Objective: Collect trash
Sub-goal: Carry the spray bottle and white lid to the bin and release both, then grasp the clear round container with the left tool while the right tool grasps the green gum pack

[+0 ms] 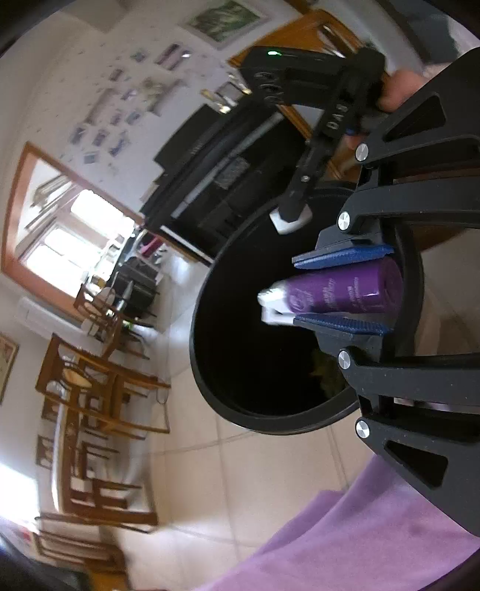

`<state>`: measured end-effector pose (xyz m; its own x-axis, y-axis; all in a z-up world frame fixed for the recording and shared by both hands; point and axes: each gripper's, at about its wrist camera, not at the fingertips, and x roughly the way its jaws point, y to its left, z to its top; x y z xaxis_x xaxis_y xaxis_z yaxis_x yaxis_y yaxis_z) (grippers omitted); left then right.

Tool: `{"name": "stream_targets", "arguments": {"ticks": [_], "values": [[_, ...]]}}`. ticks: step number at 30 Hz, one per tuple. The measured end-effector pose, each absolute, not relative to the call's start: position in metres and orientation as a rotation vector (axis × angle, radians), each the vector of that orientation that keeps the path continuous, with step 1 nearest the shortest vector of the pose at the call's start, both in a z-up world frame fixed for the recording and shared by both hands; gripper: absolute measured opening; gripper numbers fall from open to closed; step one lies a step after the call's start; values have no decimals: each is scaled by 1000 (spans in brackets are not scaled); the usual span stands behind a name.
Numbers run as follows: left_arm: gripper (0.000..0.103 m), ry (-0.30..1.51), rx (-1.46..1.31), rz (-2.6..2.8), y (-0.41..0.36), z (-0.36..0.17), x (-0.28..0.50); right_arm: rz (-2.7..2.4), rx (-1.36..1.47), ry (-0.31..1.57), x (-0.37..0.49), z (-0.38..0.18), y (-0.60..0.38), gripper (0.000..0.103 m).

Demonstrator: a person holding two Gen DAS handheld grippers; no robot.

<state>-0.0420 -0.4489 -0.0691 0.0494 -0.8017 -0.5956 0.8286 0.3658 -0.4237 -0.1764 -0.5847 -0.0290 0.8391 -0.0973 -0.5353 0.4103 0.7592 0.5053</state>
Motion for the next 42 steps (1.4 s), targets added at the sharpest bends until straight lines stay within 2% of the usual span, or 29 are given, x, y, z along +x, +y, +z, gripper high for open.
{"name": "stream_targets", "arguments": {"ticks": [1, 2, 3, 8, 12, 20, 22, 26, 32, 34, 40, 42], "values": [[55, 869, 57, -1234, -449, -67, -46, -290, 661, 507, -178, -30, -586, 52], [78, 856, 70, -1220, -446, -64, -46, -294, 664, 503, -180, -30, -588, 75], [85, 827, 79, -1201, -437, -57, -47, -301, 669, 491, -183, -30, -589, 83], [85, 789, 71, -1158, -393, -30, -45, -292, 657, 477, -179, -21, -576, 84], [85, 790, 17, -1065, -328, -18, -30, -244, 604, 489, -160, -12, -554, 84], [85, 743, -27, -721, -138, -3, 8, -16, 440, 572, -78, 11, -450, 83], [78, 743, -53, -600, -83, -3, 23, 67, 380, 592, -54, 19, -410, 83], [52, 827, -44, -406, -7, -18, 60, 245, 304, 657, -6, 28, -331, 82], [35, 953, -31, -304, 44, -50, 103, 411, 209, 752, 54, 26, -232, 74], [31, 967, -9, -316, 42, -53, 111, 444, 183, 783, 70, 22, -200, 72], [31, 968, -7, -339, 37, -57, 123, 469, 143, 841, 100, 12, -152, 71], [31, 962, -16, -346, 35, -59, 125, 461, 129, 858, 107, 7, -142, 66]]}}
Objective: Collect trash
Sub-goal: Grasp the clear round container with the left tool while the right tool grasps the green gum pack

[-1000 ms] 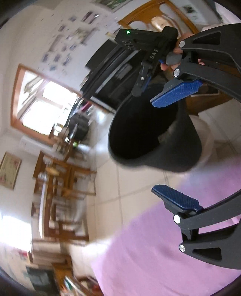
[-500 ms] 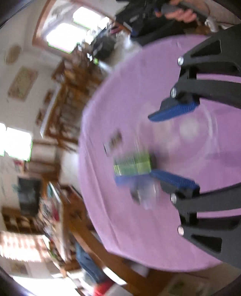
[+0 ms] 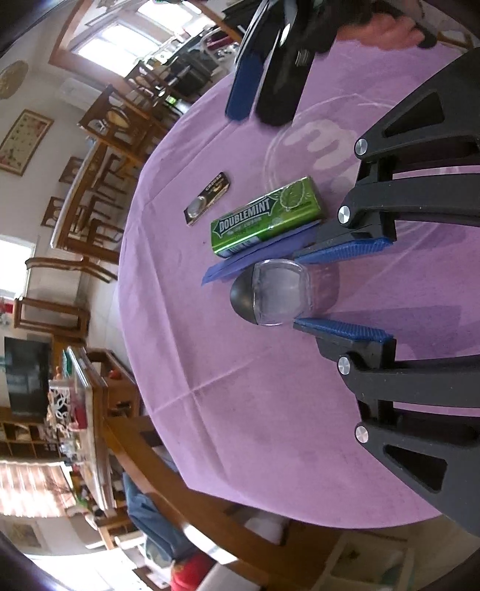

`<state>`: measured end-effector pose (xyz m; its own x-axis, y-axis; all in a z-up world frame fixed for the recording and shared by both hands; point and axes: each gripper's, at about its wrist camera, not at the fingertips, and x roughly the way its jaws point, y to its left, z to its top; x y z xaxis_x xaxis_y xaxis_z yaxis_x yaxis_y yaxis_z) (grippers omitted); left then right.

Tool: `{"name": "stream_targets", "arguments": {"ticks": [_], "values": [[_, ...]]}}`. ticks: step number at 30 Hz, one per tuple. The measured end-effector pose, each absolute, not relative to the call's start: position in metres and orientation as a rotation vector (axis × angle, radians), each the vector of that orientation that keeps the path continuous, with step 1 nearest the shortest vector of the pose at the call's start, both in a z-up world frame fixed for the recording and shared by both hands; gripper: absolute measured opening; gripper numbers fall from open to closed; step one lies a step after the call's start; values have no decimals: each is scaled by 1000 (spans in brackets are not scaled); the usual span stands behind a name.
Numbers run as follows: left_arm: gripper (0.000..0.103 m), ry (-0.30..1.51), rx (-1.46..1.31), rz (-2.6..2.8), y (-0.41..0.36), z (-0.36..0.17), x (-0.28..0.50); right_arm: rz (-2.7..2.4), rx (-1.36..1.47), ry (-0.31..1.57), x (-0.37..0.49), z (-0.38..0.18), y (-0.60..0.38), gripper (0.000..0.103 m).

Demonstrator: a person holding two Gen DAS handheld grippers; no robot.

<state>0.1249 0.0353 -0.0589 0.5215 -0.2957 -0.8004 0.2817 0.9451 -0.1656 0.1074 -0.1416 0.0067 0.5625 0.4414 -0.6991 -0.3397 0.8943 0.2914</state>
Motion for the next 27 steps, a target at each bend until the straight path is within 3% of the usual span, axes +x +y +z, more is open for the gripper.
{"name": "stream_targets", "arguments": {"ticks": [10, 13, 14, 27], "values": [[31, 958, -8, -343, 32, -62, 127, 464, 90, 943, 135, -21, -114, 54], [31, 960, -4, -337, 35, -63, 126, 427, 58, 947, 135, -21, -117, 34], [31, 964, 0, -329, 36, -63, 127, 417, 46, 947, 135, -22, -121, 32], [31, 965, 69, -326, 9, -64, 149, 368, -119, 876, 131, -28, -116, 31]]}}
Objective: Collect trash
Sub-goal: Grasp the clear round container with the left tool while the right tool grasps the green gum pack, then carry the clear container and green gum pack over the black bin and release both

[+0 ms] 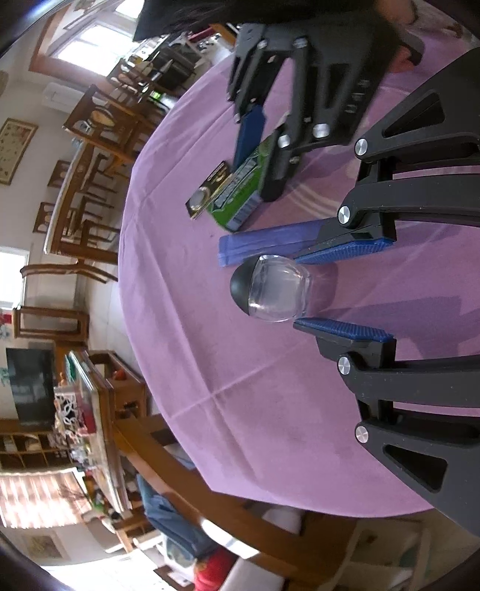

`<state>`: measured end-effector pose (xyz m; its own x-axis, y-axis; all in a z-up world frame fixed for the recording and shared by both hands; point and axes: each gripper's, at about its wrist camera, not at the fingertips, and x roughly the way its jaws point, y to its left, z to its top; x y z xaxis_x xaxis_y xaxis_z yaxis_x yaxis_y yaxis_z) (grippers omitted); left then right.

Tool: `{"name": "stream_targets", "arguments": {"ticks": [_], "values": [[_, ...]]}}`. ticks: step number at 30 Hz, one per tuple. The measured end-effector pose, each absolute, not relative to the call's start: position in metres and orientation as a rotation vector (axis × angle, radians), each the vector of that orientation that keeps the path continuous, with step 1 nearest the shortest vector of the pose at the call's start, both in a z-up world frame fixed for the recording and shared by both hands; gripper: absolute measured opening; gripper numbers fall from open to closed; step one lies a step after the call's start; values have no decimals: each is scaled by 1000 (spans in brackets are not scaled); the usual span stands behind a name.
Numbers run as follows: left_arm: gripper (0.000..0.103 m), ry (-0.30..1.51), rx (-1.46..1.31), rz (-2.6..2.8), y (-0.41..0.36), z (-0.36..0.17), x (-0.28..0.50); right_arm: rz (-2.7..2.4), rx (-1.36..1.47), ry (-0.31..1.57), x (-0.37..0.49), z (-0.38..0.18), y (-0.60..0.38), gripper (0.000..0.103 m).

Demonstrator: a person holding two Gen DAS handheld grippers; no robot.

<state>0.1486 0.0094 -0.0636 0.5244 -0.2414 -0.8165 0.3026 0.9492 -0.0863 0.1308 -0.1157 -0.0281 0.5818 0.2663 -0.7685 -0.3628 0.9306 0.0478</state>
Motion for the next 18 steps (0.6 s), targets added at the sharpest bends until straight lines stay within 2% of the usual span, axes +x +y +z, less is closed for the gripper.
{"name": "stream_targets", "arguments": {"ticks": [5, 7, 9, 11, 15, 17, 18], "values": [[31, 945, 73, -322, 6, -59, 157, 379, -84, 873, 130, -28, -123, 31], [38, 943, 98, -326, 0, -59, 163, 382, -70, 874, 130, -28, -125, 31], [56, 932, 114, -320, -5, -58, 168, 384, -56, 875, 130, -28, -127, 31], [61, 920, 128, -317, -9, -59, 173, 388, -42, 876, 131, -28, -131, 31], [59, 931, 124, -338, -11, -67, 187, 395, -23, 877, 132, -28, -134, 31], [41, 922, 108, -349, -7, -67, 191, 397, -18, 877, 134, -28, -133, 31], [41, 919, 109, -347, -6, -67, 192, 397, -17, 877, 134, -29, -132, 31]]}}
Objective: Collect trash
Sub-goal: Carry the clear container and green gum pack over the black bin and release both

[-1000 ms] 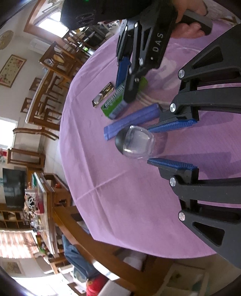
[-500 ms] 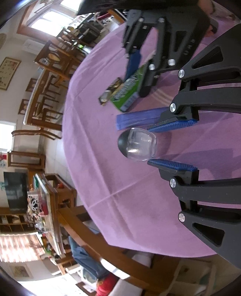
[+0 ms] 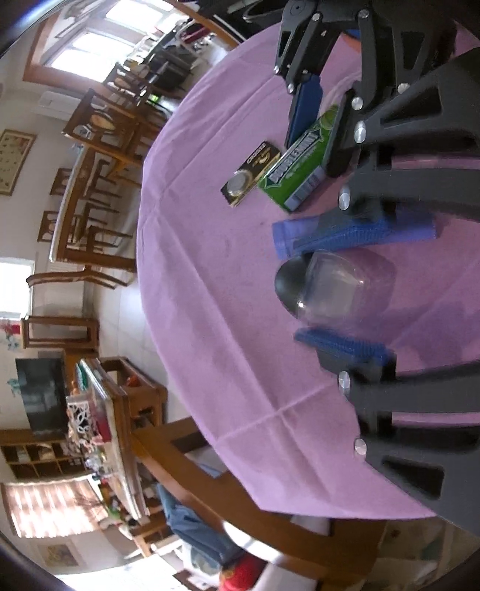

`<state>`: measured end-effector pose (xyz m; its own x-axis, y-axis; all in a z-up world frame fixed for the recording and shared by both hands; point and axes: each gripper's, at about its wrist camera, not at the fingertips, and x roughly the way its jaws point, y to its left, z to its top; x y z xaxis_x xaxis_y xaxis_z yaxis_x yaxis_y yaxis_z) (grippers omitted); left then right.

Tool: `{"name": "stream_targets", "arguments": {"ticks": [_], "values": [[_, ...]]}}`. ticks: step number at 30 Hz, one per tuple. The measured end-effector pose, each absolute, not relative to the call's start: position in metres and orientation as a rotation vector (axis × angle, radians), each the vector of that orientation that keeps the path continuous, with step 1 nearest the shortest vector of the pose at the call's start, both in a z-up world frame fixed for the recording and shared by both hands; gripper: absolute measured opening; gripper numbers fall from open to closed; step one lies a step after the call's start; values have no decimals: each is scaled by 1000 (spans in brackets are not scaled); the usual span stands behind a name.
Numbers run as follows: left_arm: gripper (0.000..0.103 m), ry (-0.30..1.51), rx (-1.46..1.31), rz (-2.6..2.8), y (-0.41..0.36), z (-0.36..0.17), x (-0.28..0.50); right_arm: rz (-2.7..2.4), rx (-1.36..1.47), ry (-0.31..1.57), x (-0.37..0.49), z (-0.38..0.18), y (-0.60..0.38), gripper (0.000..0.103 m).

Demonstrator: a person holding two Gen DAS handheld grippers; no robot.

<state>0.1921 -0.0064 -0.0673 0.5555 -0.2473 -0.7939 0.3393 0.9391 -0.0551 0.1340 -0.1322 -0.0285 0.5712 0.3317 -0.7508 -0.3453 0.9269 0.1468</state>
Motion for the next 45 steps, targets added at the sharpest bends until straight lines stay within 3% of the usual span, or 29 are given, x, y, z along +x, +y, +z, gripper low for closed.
{"name": "stream_targets", "arguments": {"ticks": [10, 17, 23, 31, 38, 45], "values": [[41, 857, -96, -387, 30, -55, 167, 432, 111, 877, 125, -27, -158, 30], [41, 788, -137, -474, 33, -21, 118, 428, 239, 753, 58, 11, -238, 30], [41, 742, -100, -646, -34, 9, 82, 258, 331, 635, -13, 39, -336, 30], [41, 751, -59, -979, -189, 9, 24, -79, 380, 485, -119, 55, -458, 30], [41, 795, -18, -1176, -307, -13, -23, -241, 448, 465, -165, 35, -523, 30], [41, 833, 8, -1245, -379, -33, -40, -309, 523, 473, -185, 3, -563, 30]]}}
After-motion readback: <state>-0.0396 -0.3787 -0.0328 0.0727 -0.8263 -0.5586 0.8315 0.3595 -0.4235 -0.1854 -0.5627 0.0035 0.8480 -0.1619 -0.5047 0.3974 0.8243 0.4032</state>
